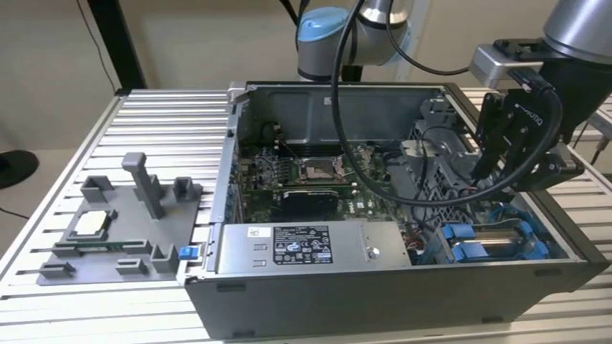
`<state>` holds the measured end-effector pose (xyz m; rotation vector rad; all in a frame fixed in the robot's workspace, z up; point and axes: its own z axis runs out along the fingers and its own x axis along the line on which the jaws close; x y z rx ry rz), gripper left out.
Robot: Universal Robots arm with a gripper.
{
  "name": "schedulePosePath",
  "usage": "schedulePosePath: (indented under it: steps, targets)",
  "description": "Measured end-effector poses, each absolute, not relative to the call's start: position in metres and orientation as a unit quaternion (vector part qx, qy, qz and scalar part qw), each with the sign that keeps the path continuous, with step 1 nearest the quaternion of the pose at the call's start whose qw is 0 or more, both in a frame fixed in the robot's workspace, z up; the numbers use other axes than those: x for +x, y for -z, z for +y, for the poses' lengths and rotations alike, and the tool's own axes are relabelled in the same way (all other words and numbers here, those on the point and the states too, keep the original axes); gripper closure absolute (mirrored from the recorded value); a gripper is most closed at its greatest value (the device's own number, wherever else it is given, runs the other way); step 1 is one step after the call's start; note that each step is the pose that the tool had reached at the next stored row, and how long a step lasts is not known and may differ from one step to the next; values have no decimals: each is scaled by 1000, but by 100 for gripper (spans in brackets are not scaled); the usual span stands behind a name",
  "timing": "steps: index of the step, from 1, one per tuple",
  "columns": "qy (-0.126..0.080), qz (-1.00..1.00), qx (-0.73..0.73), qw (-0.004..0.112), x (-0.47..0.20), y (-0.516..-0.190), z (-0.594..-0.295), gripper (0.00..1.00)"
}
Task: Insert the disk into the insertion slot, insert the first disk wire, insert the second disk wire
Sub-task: 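Insert the first disk wire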
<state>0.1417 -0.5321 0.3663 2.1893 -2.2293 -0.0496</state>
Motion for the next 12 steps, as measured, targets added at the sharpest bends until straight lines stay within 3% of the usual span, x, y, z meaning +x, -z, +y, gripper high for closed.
schedulePosePath:
  steps: [11,12]
  targets:
    - [16,-716,698,8,141,-366,-537,0]
    - [16,-716,698,8,141,-366,-537,100]
